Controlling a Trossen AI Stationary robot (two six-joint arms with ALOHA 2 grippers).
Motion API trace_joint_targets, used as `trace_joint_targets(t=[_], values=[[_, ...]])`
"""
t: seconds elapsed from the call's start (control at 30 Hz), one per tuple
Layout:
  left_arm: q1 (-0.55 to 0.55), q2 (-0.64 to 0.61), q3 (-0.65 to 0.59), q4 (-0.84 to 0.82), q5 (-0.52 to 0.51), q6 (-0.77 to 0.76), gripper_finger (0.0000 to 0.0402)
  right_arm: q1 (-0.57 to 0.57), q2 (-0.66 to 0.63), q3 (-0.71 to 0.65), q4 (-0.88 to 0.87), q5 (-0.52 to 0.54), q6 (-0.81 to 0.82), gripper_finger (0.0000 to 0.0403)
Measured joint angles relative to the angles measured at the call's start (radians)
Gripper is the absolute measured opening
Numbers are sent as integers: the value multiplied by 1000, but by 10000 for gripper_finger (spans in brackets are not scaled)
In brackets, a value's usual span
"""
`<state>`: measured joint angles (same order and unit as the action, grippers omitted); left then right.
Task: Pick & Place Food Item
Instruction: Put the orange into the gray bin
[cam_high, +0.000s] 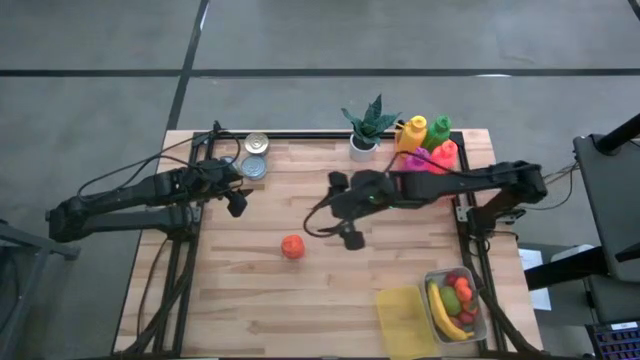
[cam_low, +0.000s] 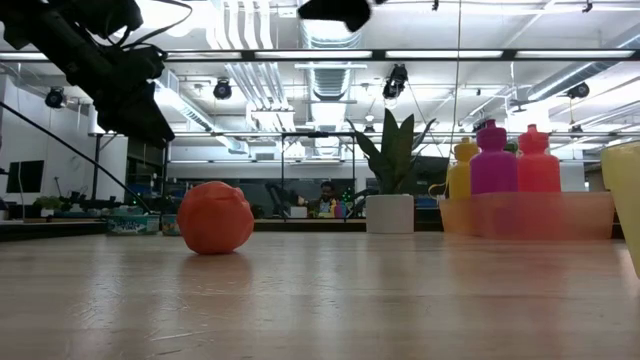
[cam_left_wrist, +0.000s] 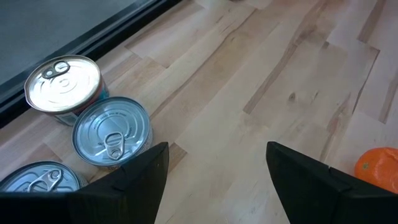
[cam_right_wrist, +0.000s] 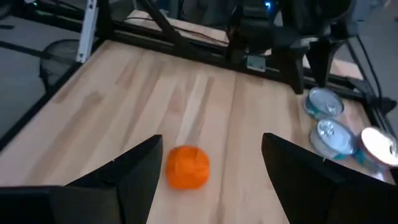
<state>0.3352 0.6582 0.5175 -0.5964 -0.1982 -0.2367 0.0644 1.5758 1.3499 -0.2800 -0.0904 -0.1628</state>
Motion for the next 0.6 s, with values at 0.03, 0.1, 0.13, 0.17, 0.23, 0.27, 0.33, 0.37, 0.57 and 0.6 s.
trace_joint_targets(t=[0.03, 0.1, 0.13, 0.17, 0.23, 0.27, 0.33, 0.37, 0.57, 0.6], values=[[0, 0, 0, 0, 0, 0, 275, -3, 21, 0, 32, 1, -12, 272], [0, 0, 0, 0, 0, 0, 275, -6, 62, 0, 108, 9, -26, 272], [0, 0, 0, 0, 0, 0, 275, -7, 82, 0, 125, 9, -26, 272], [0, 0, 0, 0, 0, 0, 275, -7, 102, 0, 146, 9, -28, 272], [0, 0, 0, 0, 0, 0, 275, -8, 134, 0, 167, 9, -28, 272], [0, 0, 0, 1, 0, 0, 275, -8, 147, 0, 164, 8, -26, 272], [0, 0, 0, 0, 0, 0, 275, -8, 178, 0, 169, 7, -16, 272], [0, 0, 0, 1, 0, 0, 275, -8, 195, 0, 169, 6, -8, 272], [0, 0, 0, 0, 0, 0, 275, -10, 284, 0, 253, 1, 14, 272], [0, 0, 0, 0, 0, 0, 275, -12, 293, 0, 277, -9, 32, 272]])
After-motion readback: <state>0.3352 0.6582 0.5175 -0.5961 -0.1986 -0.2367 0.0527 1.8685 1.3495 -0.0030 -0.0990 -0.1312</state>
